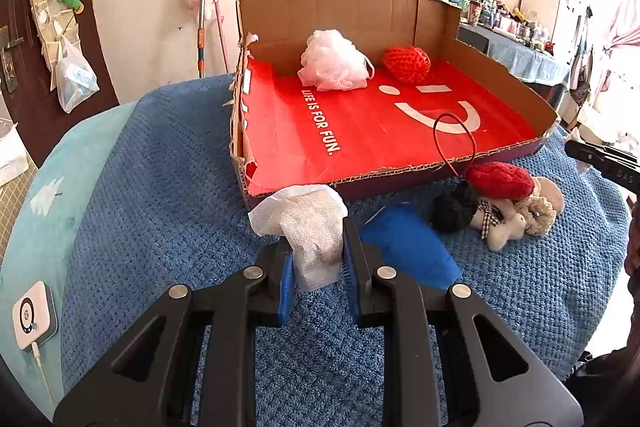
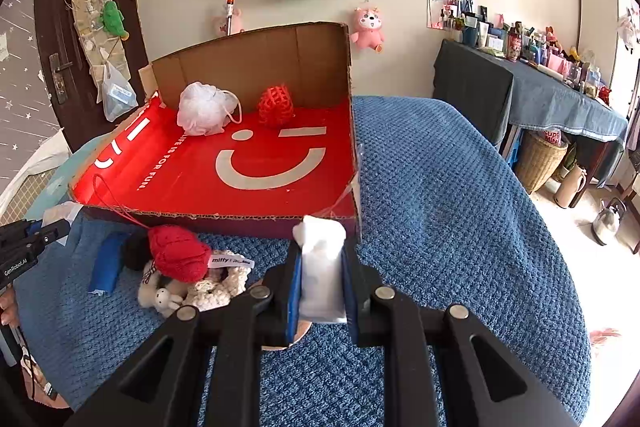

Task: Organize soft objects
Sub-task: 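Carry the white cloth into the box with the right tool while the left carries the sachet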

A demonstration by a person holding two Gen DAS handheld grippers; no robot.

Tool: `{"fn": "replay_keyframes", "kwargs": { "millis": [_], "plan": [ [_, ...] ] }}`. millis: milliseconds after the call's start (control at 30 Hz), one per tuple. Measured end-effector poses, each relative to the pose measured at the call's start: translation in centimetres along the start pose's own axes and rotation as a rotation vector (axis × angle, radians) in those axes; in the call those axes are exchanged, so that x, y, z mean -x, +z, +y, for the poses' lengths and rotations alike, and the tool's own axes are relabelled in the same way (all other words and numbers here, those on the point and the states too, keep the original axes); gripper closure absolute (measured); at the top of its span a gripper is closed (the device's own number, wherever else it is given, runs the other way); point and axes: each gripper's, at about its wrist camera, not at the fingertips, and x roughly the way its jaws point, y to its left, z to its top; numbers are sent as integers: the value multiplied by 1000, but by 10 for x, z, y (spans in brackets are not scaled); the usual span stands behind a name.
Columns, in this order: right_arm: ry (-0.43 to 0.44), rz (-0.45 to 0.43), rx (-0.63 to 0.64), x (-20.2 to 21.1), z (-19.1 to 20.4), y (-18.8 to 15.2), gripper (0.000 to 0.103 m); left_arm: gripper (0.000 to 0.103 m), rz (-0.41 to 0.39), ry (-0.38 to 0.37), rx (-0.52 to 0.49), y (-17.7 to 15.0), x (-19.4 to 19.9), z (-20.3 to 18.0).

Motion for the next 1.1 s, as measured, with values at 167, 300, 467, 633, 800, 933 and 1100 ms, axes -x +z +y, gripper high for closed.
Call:
{"fn": "replay_keyframes", "kwargs": {
  "millis": [167, 300, 467, 633, 800, 933, 1100],
  "plan": [
    [10, -24, 4, 5, 3, 6, 83, 84, -22, -5, -13, 7, 4, -4],
    [24, -52, 24, 10, 12, 18, 83, 84, -40, -18, -27, 20, 5, -10],
    [40, -68, 70, 3, 28, 38, 83, 84, -52, -40, -49, 39, -3, -18],
    [42, -49, 115, -22, 40, 55, 83, 84, -35, -58, -65, 56, -23, -22],
    [17, -1, 150, -55, 46, 66, 83, 84, 7, -68, -86, 68, -53, -27],
    [-15, 53, 178, -79, 51, 69, 83, 84, 39, -70, -88, 73, -73, -29],
    [-32, 117, 196, -98, 51, 69, 83, 84, 78, -80, -93, 74, -90, -29]
  ]
}}
